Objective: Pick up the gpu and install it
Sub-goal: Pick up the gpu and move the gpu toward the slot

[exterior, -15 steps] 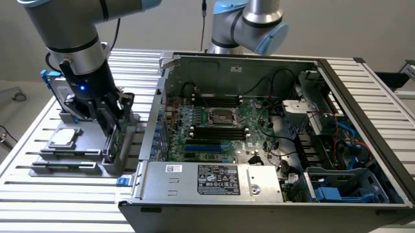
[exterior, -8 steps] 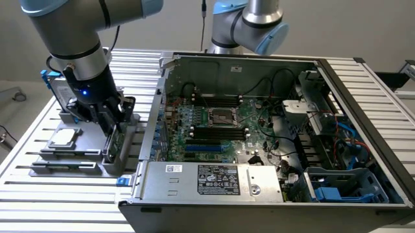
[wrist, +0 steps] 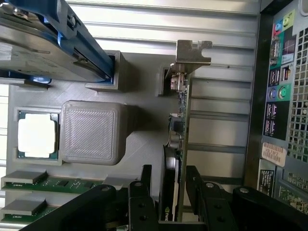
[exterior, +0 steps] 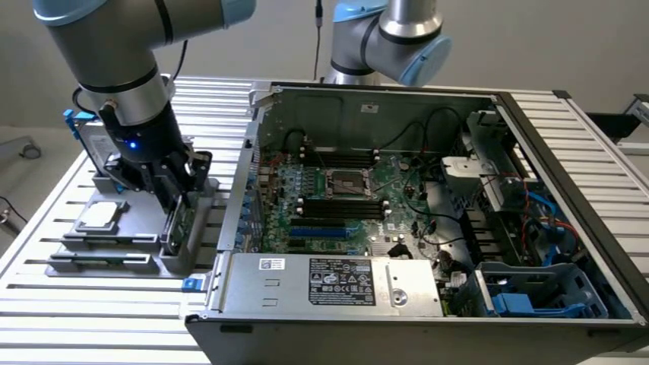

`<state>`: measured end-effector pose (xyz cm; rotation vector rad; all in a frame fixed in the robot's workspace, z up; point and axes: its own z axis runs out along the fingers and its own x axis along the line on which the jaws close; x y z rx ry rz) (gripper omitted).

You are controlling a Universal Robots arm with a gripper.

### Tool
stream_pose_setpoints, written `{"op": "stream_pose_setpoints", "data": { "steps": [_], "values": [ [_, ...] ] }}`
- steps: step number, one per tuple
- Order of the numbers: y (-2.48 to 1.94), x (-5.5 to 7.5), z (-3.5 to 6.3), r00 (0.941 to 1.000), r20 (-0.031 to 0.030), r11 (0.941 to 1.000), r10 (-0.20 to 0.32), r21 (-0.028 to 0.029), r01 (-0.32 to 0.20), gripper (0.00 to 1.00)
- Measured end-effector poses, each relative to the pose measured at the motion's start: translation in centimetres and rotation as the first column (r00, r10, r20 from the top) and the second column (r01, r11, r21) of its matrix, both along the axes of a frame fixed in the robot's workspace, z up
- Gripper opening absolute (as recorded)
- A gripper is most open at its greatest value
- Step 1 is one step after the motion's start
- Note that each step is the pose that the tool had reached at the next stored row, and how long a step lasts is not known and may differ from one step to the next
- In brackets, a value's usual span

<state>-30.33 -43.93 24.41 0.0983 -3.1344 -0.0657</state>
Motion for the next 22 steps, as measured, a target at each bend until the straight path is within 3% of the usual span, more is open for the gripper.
{"op": "stream_pose_setpoints", "data": {
  "steps": [17, 19, 20, 22],
  "values": [
    [0.04, 0.17, -0.05, 1.0, 0.0, 1.0, -0.009, 0.0, 0.009, 0.42],
    [0.04, 0.18, -0.05, 1.0, 0.0, 1.0, -0.009, 0.0, 0.009, 0.4],
    [0.04, 0.18, -0.05, 1.0, -0.0001, 1.0, -0.01, 0.0, 0.01, 0.33],
    [0.04, 0.18, -0.05, 1.0, 0.0, 1.0, -0.01, 0.0, 0.01, 0.33]
  ]
}}
